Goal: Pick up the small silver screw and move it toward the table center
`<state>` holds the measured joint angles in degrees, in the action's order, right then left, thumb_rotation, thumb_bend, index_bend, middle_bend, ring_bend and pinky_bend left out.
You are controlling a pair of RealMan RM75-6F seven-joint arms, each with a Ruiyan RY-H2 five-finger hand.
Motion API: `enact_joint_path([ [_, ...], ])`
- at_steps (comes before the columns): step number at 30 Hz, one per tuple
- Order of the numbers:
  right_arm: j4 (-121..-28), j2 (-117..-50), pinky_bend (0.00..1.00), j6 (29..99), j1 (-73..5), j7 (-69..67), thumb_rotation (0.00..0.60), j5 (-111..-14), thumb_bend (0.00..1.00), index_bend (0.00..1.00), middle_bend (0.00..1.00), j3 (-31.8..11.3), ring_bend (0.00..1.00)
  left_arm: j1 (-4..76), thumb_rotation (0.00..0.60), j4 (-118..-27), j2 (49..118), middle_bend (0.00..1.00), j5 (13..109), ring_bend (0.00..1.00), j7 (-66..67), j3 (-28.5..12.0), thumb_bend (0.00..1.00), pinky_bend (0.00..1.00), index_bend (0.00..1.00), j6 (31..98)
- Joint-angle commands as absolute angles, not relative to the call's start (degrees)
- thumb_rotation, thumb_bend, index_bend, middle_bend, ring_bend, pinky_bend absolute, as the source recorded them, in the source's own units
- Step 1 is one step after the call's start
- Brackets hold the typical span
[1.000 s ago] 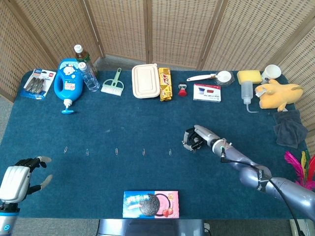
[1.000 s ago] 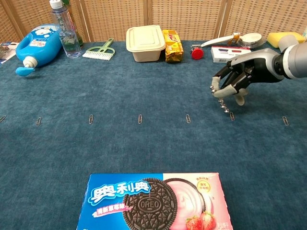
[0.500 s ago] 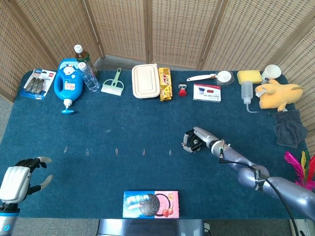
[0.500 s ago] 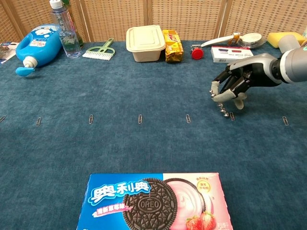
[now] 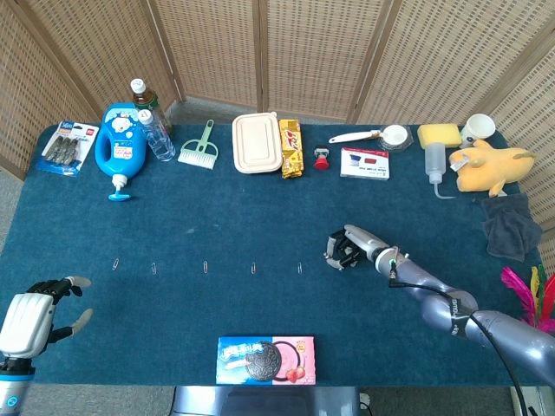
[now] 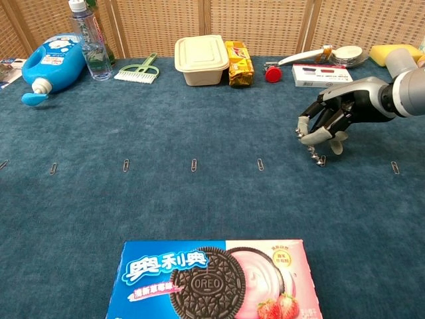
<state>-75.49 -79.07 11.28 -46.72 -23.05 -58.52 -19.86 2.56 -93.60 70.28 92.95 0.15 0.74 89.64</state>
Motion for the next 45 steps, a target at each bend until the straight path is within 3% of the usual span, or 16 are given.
enact_joint_path([
  [1, -75.32, -79.0, 0.63, 11.3, -46.81, -23.33, 0.6, -58.55, 0.49, 0.65, 0.86, -19.82, 0.84, 2.61, 0.6, -93.58, 70.29, 0.5, 92.92, 0.46, 0.12, 0.71, 0.42, 0.43, 0.37, 89.58],
  [16, -78.38, -76.15, 0.63, 14.92, -44.54, -28.09, 0.6, -59.51, 0.5, 0.65, 0.86, -24.83, 0.84, 2.61, 0.6, -93.48, 70.39, 0.5, 92.89, 0.46, 0.17, 0.72, 0.42, 0.43, 0.37, 89.58],
  [27, -75.14, -78.05, 0.62, 20.3, -42.32, -34.46, 0.6, -61.22, 0.5, 0.63, 0.85, -28.88, 0.83, 2.31, 0.6, -93.34, 70.34, 0.5, 92.94, 0.46, -0.14, 0.88, 0.42, 0.43, 0.37, 89.95],
  [34, -71.71, -82.58, 0.62, 29.07, -40.91, -38.86, 0.6, -62.25, 0.5, 0.62, 0.85, -31.19, 0.83, 2.24, 0.6, -93.3, 70.41, 0.5, 93.02, 0.46, -0.34, 1.0, 0.42, 0.43, 0.37, 89.93],
  [37, -68.94, -84.82, 0.61, 32.77, -40.91, -39.05, 0.6, -63.05, 0.5, 0.62, 0.84, -30.65, 0.82, 2.32, 0.6, -93.18, 70.36, 0.5, 93.07, 0.46, -0.4, 0.92, 0.42, 0.43, 0.37, 89.92],
  [45, -66.35, -86.21, 0.58, 34.08, -41.73, -38.72, 0.6, -62.61, 0.5, 0.57, 0.78, -29.48, 0.77, 2.39, 0.6, -92.96, 70.41, 0.5, 92.99, 0.46, -0.74, 0.95, 0.42, 0.43, 0.37, 89.69],
])
